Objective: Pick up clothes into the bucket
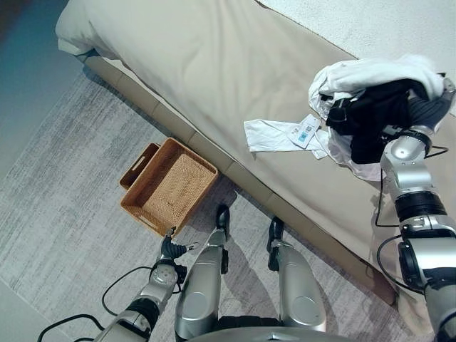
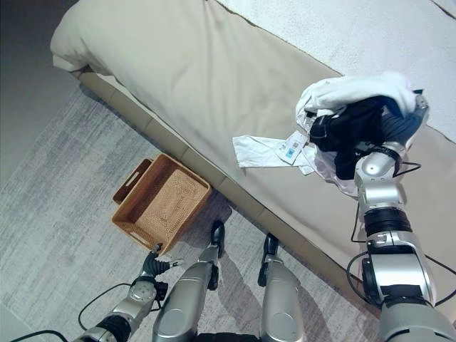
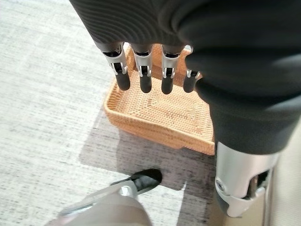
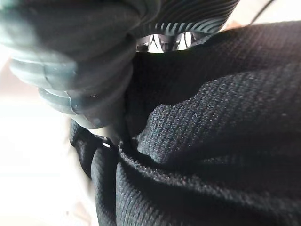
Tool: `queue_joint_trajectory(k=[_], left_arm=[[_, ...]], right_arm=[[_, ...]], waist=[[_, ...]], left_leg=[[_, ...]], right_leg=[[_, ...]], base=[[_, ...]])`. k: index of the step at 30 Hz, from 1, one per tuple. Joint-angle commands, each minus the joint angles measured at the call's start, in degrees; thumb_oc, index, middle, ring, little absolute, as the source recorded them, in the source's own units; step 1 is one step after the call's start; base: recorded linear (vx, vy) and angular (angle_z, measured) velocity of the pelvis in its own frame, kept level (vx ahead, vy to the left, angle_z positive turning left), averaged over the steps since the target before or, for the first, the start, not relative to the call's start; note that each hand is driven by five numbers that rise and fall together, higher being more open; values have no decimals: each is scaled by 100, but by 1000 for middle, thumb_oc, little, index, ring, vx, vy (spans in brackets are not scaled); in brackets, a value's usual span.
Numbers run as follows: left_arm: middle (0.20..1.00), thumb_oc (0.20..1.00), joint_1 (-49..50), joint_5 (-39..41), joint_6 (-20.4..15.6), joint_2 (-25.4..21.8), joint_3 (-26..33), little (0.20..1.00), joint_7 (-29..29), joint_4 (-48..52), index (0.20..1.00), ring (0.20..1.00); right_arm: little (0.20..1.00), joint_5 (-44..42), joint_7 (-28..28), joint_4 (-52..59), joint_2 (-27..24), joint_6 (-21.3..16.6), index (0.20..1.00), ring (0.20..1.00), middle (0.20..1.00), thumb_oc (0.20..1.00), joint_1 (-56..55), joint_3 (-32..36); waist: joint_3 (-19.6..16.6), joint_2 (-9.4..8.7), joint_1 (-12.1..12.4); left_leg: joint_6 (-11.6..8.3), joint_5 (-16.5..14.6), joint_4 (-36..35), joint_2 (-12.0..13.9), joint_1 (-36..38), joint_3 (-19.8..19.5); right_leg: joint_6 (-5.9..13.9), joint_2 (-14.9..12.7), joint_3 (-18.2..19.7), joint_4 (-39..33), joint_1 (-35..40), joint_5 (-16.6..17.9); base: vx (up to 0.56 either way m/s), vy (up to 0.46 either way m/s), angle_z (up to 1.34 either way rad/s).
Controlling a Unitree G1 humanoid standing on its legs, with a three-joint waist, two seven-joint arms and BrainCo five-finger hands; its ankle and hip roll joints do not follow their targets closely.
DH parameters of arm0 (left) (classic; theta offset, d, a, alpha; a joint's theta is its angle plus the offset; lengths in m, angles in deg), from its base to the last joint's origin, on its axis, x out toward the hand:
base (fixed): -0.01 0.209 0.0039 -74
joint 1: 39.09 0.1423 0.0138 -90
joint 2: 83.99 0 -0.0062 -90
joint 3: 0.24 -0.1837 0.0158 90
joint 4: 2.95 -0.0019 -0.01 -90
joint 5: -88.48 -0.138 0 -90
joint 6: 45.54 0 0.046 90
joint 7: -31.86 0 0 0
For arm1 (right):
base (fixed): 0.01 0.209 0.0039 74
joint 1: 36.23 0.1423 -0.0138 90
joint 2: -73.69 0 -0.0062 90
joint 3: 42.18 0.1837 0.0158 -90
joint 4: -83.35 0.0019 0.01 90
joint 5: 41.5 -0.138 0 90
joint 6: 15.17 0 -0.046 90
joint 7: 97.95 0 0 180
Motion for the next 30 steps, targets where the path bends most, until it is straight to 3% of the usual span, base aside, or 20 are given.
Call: queue_joint_trajectory(k=[1, 7, 8, 9, 10, 22, 30], left_arm=[[1000, 1000, 184, -108, 25, 89, 101, 1000, -10, -114, 1000, 1000], [1000, 1000, 191, -115, 20, 123, 69, 1000, -59, -189, 1000, 1000], [1000, 1000, 191, -115, 15, 117, 62, 1000, -74, -210, 1000, 1000], [1000, 1000, 182, -119, 10, 106, 69, 1000, -94, -224, 1000, 1000], [1000, 1000, 183, -121, 10, 103, 67, 1000, -101, -222, 1000, 1000], [1000, 1000, 111, -88, 7, 107, 29, 1000, -196, -241, 1000, 1000], [1000, 1000, 93, -138, 13, 109, 37, 1000, -214, -260, 1000, 1000]], right_arm=[[1000, 61, -298, 194, -470, -117, 1000, 1000, 1000, 1000, 300, -202], [1000, 179, -641, -137, -519, -31, 1000, 1000, 1000, 1000, 499, -579], [893, 220, -775, -225, -561, 8, 893, 893, 893, 893, 542, -691], [338, 258, -885, -325, -657, 42, 338, 338, 338, 338, 662, -844], [200, 217, -925, -351, -676, 46, 200, 200, 200, 200, 695, -871], [200, 73, -1222, -407, -855, -10, 200, 200, 200, 200, 958, -1142], [200, 498, -1037, -258, -1075, 93, 200, 200, 200, 200, 1137, -1239]], waist=[[-330, -283, 24], [-278, -299, 22], [-273, -311, 30], [-255, -320, 30], [-260, -329, 27], [-237, -418, -5], [-278, -437, -14]], left_leg=[[-137, -292, 286, -160, -139, -198], [-159, -237, 222, -151, -136, -200], [-162, -233, 218, -152, -135, -194], [-165, -233, 220, -149, -131, -188], [-165, -229, 221, -151, -137, -189], [-178, -204, 191, -151, -135, -158], [-192, -235, 206, -139, -95, -157]], right_leg=[[340, -348, -185, -453, -9, 592], [355, -352, -196, -487, -18, 649], [357, -355, -196, -498, -18, 663], [357, -358, -193, -506, -16, 671], [356, -356, -190, -511, -23, 680], [360, -348, -129, -544, -27, 713], [358, -335, -110, -550, 35, 680]], base=[[0, 0, 0], [0, 0, 0], [0, 0, 0], [0, 0, 0], [0, 0, 0], [-2, 2, 1], [0, 0, 0]])
